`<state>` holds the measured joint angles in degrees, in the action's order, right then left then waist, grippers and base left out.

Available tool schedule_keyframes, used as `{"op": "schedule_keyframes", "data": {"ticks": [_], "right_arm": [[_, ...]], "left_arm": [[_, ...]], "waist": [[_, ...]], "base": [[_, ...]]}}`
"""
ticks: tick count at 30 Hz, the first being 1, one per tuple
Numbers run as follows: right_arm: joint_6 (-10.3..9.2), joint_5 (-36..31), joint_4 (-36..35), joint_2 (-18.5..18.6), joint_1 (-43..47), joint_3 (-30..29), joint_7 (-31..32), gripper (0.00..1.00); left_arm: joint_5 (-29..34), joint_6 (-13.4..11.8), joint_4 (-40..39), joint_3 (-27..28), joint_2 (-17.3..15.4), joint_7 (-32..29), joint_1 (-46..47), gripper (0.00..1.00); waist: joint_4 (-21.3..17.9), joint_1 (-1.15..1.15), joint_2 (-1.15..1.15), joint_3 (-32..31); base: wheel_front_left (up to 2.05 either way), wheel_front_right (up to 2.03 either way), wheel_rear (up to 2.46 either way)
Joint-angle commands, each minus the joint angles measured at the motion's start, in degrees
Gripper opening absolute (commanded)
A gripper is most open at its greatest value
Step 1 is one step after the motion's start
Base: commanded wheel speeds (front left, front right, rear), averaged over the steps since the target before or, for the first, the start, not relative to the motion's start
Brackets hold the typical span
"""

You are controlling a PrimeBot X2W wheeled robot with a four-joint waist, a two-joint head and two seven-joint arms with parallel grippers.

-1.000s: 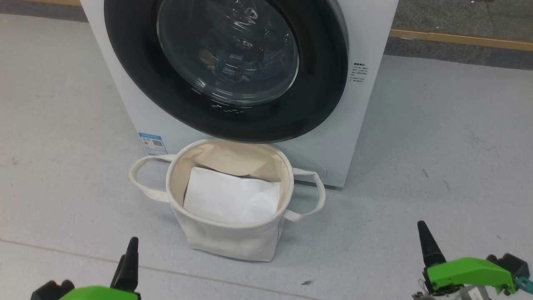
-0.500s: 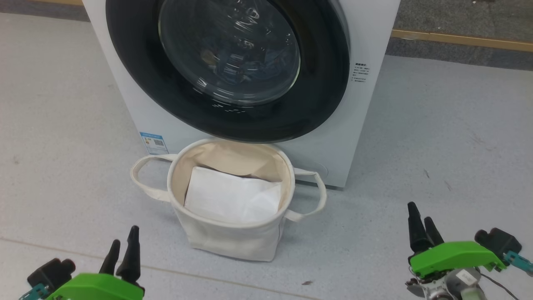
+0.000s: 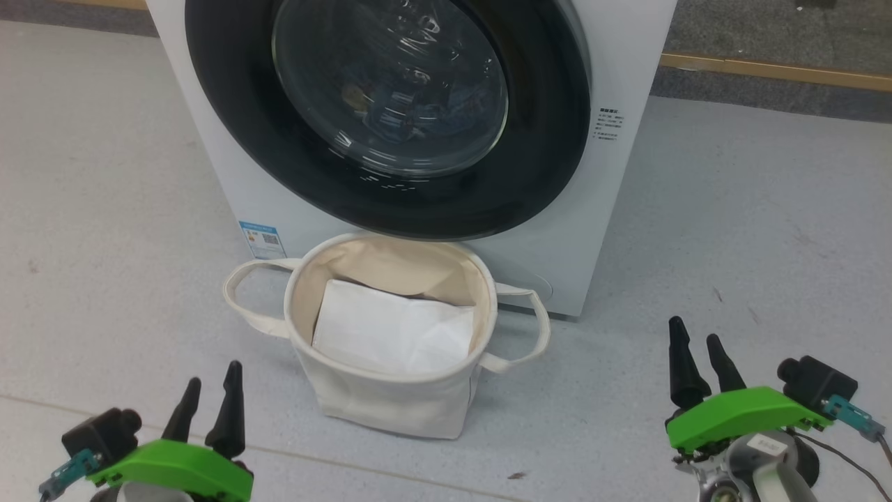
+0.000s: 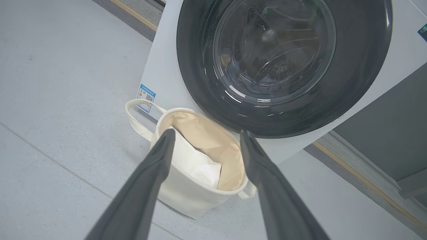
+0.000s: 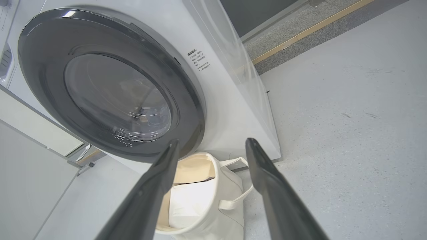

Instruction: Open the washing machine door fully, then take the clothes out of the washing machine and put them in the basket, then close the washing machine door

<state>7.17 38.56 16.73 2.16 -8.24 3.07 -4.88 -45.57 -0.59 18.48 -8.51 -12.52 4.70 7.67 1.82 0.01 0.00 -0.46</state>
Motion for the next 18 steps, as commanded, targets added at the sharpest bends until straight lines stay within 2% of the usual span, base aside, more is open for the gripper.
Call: {"op": "schedule_keyframes", "data": {"ticks": [1, 18], "right_arm": [[0.19, -2.66, -2.32, 0.44, -3.53, 1.23, -1.00, 1.00], [0.23, -14.43, -2.98, 0.51, -5.86, 4.04, -3.85, 1.00]], "left_arm": [[2.43, -0.48, -2.02, 0.89, -2.00, 1.04, 3.77, 1.00], [12.28, -2.31, -5.14, 0.71, -5.55, 4.04, 4.81, 1.00]], "waist": [[0.06, 0.00, 0.00, -0.03], [0.45, 0.00, 0.00, -0.15]], "base": [[0.00, 0.00, 0.00], [0.00, 0.00, 0.00]]}}
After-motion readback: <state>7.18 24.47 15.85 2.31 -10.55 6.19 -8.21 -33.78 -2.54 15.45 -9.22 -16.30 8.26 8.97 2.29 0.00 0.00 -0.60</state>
